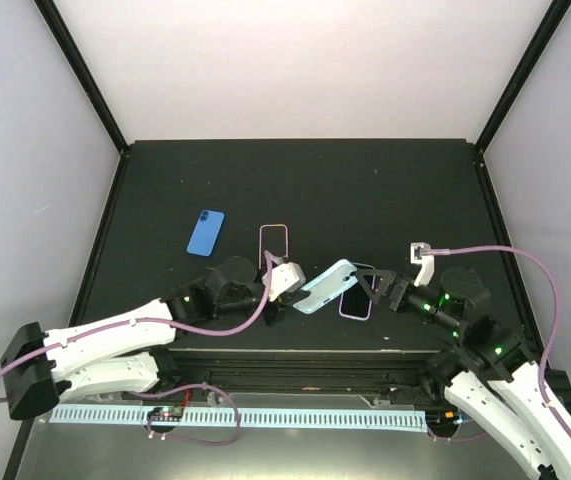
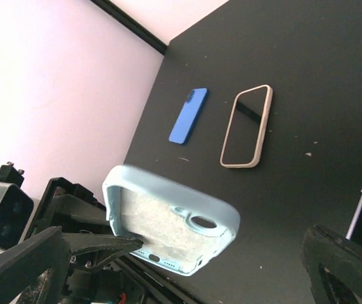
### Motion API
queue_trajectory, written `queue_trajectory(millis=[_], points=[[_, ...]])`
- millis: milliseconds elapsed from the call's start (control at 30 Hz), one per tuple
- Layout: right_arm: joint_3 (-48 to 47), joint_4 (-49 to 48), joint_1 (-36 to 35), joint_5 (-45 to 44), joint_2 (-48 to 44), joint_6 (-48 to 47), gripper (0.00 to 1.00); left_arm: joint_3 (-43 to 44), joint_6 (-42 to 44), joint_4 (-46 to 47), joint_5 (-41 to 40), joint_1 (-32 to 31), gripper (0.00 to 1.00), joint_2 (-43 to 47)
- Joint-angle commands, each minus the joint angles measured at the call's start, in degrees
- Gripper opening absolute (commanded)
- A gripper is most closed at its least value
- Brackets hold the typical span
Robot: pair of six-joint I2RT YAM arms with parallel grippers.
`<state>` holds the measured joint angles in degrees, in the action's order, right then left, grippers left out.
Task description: Put the phone into the phone case
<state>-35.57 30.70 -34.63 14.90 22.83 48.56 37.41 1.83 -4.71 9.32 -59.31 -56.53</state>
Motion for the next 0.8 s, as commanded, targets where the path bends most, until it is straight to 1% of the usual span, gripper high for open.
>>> queue_trajectory(millis=[0,100,200,333,433,533,667,767], points=[[0.6,2.7,-0.3,-5.0,-0.3,0.8,1.00,-1.1,-13.7,8.1,0.9,0.6,0.02,-4.1],[1.3,2.3,-0.3,-4.5,-0.3,1.2,1.00,-3.0,-22.1,11.8,-0.1,2.0,0.02,-7.5],[1.7,2.1,-0.3,-4.3,-0.3,1.4,1.00,-3.5,-31.2,12.6,-1.8,3.5,0.03,-11.7],[1.8,2.3,-0.3,-4.5,-0.3,1.2,1.00,-4.5,-40.9,16.3,1.3,4.7,0.02,-19.3],[1.7,3.0,-0.3,-4.6,-0.5,1.0,1.00,-7.7,-47.1,22.4,1.9,4.6,0.02,-22.9],[1.8,3.5,-0.3,-4.8,-0.9,1.0,1.00,-10.4,-51.5,27.4,0.6,4.6,0.02,-24.6],[2.1,3.9,-0.3,-5.4,-1.6,0.8,1.00,-12.0,-55.3,28.9,-1.6,4.6,0.04,-26.2],[2.4,3.8,-0.3,-5.5,-1.7,0.7,1.00,-13.9,-59.0,31.2,-2.6,4.6,0.10,-26.6]])
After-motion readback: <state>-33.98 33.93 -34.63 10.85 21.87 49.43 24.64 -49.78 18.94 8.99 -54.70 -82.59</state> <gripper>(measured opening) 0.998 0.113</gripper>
